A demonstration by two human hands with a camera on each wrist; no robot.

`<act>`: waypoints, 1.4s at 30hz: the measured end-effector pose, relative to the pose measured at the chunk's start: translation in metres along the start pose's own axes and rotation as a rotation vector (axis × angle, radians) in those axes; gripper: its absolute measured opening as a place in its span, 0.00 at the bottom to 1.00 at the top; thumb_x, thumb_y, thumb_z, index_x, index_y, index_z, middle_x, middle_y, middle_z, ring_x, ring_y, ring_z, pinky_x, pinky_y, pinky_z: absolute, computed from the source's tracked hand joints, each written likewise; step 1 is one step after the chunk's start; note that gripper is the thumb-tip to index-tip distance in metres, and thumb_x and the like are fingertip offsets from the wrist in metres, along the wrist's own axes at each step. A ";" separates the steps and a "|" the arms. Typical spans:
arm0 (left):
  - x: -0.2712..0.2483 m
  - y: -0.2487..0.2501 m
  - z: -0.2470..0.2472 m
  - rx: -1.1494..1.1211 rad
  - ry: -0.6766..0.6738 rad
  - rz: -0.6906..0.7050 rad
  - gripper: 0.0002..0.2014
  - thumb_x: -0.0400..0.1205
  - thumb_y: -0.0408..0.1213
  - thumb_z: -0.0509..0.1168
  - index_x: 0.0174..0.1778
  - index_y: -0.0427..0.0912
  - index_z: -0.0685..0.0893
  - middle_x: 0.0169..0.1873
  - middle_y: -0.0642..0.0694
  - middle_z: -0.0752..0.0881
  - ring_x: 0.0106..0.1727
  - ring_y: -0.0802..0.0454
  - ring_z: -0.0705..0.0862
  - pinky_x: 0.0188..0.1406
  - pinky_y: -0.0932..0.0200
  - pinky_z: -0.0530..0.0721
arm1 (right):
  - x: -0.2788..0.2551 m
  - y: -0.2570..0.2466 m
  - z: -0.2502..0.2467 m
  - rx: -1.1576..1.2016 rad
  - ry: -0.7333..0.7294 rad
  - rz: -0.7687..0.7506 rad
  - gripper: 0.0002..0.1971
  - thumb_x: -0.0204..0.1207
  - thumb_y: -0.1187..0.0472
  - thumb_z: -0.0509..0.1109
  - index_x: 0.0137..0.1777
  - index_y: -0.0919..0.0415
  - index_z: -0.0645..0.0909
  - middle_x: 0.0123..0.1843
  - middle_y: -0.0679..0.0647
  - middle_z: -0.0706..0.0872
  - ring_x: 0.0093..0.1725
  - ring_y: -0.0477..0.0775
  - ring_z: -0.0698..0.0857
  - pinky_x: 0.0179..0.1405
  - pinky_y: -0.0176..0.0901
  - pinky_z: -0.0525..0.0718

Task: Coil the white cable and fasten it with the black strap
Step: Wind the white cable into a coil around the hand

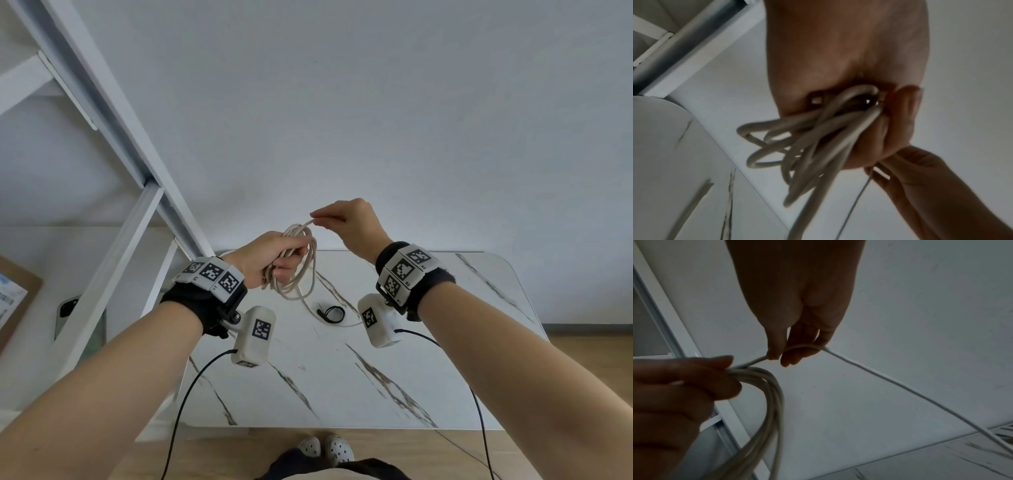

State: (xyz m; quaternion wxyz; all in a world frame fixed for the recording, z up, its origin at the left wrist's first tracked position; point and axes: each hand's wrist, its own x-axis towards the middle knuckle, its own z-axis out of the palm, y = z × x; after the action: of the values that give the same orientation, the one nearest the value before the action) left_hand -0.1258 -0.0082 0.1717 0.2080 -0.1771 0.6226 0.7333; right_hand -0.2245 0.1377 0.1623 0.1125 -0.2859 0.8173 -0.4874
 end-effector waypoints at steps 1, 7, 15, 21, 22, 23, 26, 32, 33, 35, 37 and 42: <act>-0.001 0.002 -0.001 -0.018 -0.008 0.006 0.17 0.86 0.40 0.56 0.31 0.39 0.73 0.10 0.52 0.63 0.10 0.57 0.61 0.13 0.68 0.60 | 0.001 0.002 0.001 0.001 0.000 0.013 0.09 0.75 0.64 0.72 0.53 0.64 0.88 0.51 0.56 0.91 0.49 0.49 0.86 0.53 0.29 0.80; -0.006 0.011 -0.004 -0.232 -0.070 0.047 0.20 0.86 0.41 0.51 0.28 0.43 0.73 0.08 0.54 0.62 0.08 0.61 0.59 0.13 0.67 0.58 | 0.001 0.009 0.015 -0.025 0.035 0.040 0.11 0.78 0.63 0.69 0.56 0.63 0.87 0.40 0.54 0.89 0.33 0.41 0.79 0.39 0.27 0.74; -0.015 0.021 0.003 -0.471 -0.151 0.132 0.14 0.79 0.42 0.58 0.26 0.44 0.74 0.06 0.54 0.63 0.06 0.61 0.61 0.12 0.69 0.60 | -0.004 0.019 0.038 -0.012 0.053 0.109 0.09 0.75 0.68 0.63 0.42 0.72 0.84 0.39 0.74 0.87 0.31 0.56 0.75 0.33 0.44 0.74; -0.016 0.031 0.008 -0.537 -0.112 0.203 0.16 0.82 0.42 0.56 0.28 0.44 0.72 0.07 0.54 0.64 0.07 0.60 0.62 0.12 0.69 0.63 | -0.013 0.024 0.052 -0.028 -0.013 0.148 0.10 0.74 0.67 0.65 0.32 0.69 0.78 0.29 0.61 0.82 0.27 0.53 0.72 0.30 0.42 0.72; -0.015 0.032 0.008 -0.549 -0.094 0.217 0.17 0.84 0.42 0.54 0.28 0.44 0.72 0.07 0.54 0.63 0.08 0.60 0.62 0.12 0.69 0.63 | -0.015 0.025 0.052 -0.016 -0.024 0.146 0.12 0.74 0.67 0.66 0.28 0.64 0.77 0.26 0.55 0.80 0.26 0.49 0.70 0.30 0.40 0.71; -0.014 0.033 0.009 -0.569 -0.076 0.233 0.18 0.85 0.42 0.53 0.29 0.44 0.71 0.08 0.54 0.63 0.08 0.60 0.62 0.13 0.69 0.63 | -0.017 0.025 0.052 -0.010 -0.038 0.159 0.14 0.74 0.67 0.67 0.26 0.58 0.76 0.25 0.51 0.79 0.26 0.47 0.71 0.30 0.38 0.71; -0.010 0.037 0.008 -0.657 -0.028 0.290 0.18 0.86 0.44 0.53 0.30 0.44 0.71 0.11 0.54 0.64 0.12 0.60 0.64 0.16 0.70 0.64 | -0.022 0.032 0.055 0.055 -0.067 0.205 0.04 0.74 0.68 0.71 0.39 0.60 0.84 0.36 0.54 0.88 0.36 0.50 0.85 0.40 0.36 0.80; 0.002 0.047 0.005 -0.801 0.045 0.363 0.13 0.83 0.36 0.54 0.32 0.41 0.72 0.17 0.52 0.67 0.17 0.58 0.67 0.22 0.68 0.69 | -0.034 0.045 0.054 0.036 -0.179 0.244 0.09 0.78 0.67 0.64 0.53 0.63 0.84 0.39 0.56 0.87 0.37 0.49 0.84 0.44 0.36 0.78; 0.004 0.047 0.006 -0.820 0.047 0.365 0.12 0.82 0.35 0.54 0.32 0.41 0.72 0.17 0.52 0.68 0.18 0.57 0.68 0.23 0.67 0.70 | -0.036 0.046 0.054 0.042 -0.209 0.258 0.11 0.79 0.67 0.63 0.57 0.63 0.84 0.39 0.55 0.86 0.36 0.48 0.83 0.44 0.36 0.77; 0.010 0.049 0.009 -0.850 0.058 0.363 0.12 0.82 0.33 0.54 0.32 0.41 0.71 0.18 0.51 0.69 0.18 0.56 0.69 0.24 0.66 0.72 | -0.040 0.046 0.054 0.035 -0.257 0.268 0.15 0.81 0.66 0.60 0.64 0.61 0.80 0.39 0.55 0.85 0.37 0.49 0.83 0.48 0.38 0.77; 0.017 0.050 0.013 -0.865 0.079 0.358 0.12 0.82 0.33 0.55 0.32 0.41 0.71 0.19 0.51 0.71 0.20 0.55 0.71 0.26 0.65 0.74 | -0.045 0.047 0.052 0.031 -0.263 0.262 0.18 0.82 0.66 0.58 0.70 0.59 0.75 0.39 0.55 0.86 0.38 0.51 0.83 0.52 0.41 0.81; 0.029 0.052 0.010 -0.888 0.154 0.348 0.13 0.83 0.32 0.55 0.31 0.41 0.70 0.20 0.49 0.74 0.22 0.53 0.75 0.33 0.63 0.75 | -0.055 0.050 0.035 0.137 -0.112 0.297 0.05 0.81 0.66 0.61 0.54 0.59 0.73 0.39 0.56 0.87 0.35 0.52 0.83 0.36 0.42 0.82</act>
State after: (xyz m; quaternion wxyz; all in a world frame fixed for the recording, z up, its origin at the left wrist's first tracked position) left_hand -0.1779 -0.0033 0.2022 -0.0600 -0.1959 0.2830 0.9370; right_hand -0.1812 0.1616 0.0967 0.2477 -0.1805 0.8078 -0.5034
